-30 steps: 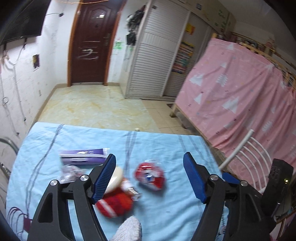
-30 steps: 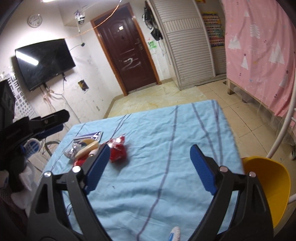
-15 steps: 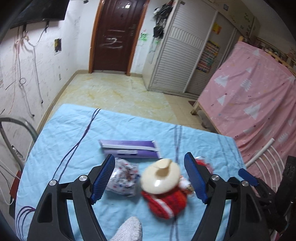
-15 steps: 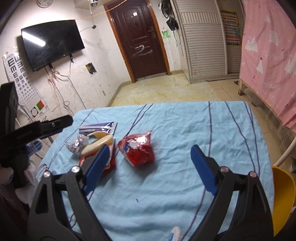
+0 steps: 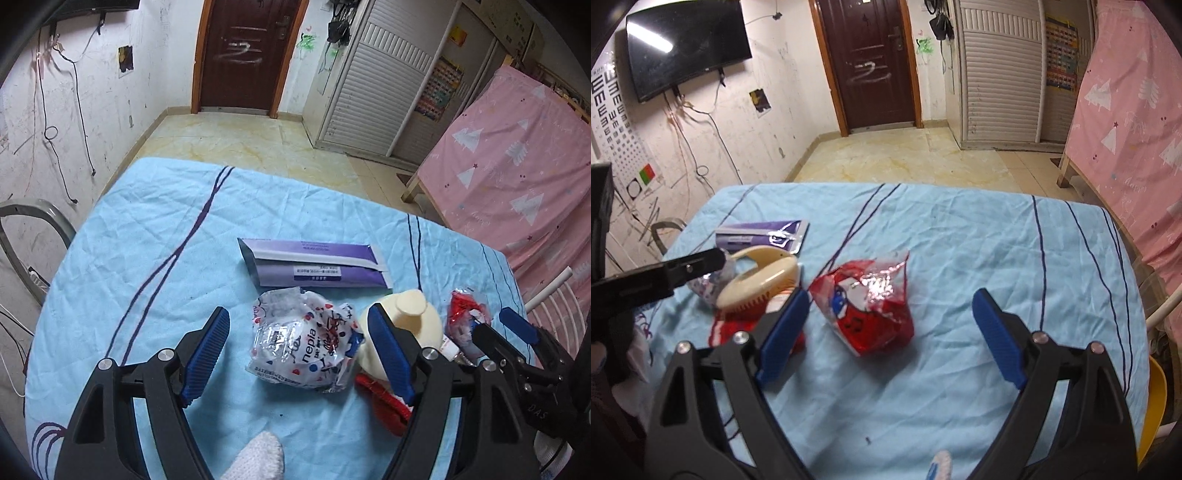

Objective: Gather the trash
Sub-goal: 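Grasp the red plastic bag with the right tool while the left tool grasps the white printed bag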

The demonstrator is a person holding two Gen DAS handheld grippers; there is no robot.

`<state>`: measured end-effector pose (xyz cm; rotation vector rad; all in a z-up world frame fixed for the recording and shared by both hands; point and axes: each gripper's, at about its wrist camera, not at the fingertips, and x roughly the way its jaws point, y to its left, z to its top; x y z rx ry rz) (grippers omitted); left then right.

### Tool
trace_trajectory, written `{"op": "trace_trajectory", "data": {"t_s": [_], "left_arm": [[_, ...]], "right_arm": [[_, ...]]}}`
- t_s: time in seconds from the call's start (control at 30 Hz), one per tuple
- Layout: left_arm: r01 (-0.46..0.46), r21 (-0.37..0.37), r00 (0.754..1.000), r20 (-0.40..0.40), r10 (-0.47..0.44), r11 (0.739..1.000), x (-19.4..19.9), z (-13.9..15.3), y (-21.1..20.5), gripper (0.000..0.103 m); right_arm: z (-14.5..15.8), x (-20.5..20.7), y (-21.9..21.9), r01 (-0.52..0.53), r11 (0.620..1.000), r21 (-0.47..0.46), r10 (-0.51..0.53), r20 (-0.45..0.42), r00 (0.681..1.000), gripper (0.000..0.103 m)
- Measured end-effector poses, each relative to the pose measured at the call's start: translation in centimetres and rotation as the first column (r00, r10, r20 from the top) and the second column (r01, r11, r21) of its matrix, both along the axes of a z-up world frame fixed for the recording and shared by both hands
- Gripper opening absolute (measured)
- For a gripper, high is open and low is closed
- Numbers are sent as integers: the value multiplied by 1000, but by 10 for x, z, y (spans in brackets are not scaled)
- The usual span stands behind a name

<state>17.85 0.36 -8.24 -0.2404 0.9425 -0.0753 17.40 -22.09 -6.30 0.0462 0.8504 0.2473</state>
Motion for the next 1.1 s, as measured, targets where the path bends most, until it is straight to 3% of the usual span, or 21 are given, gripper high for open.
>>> {"op": "trace_trajectory", "data": {"t_s": [0.13, 0.33, 0.57, 0.73, 1.1], "left_arm": [[16, 7, 1000, -10, -16, 1000, 4, -7, -3, 68], [28, 80, 1000, 11, -29, 996, 4, -9, -13, 68], [38, 140, 999, 24, -42, 989, 1, -8, -23, 42], [34, 169, 998, 47, -43, 985, -7, -3, -24, 32], [21, 163, 993, 108, -39, 986, -33, 26, -22, 31]], "right_arm": [[-5, 9, 0, 9, 1000, -13, -9, -32, 999, 86], [-12, 15, 1, 14, 999, -30, -16, -72, 997, 86], [-15, 14, 10, -5, 998, -62, 0, -70, 998, 56], [-14, 14, 11, -6, 998, -64, 2, -63, 998, 36], [-4, -3, 3, 5, 999, -35, -6, -9, 1000, 33]]}}
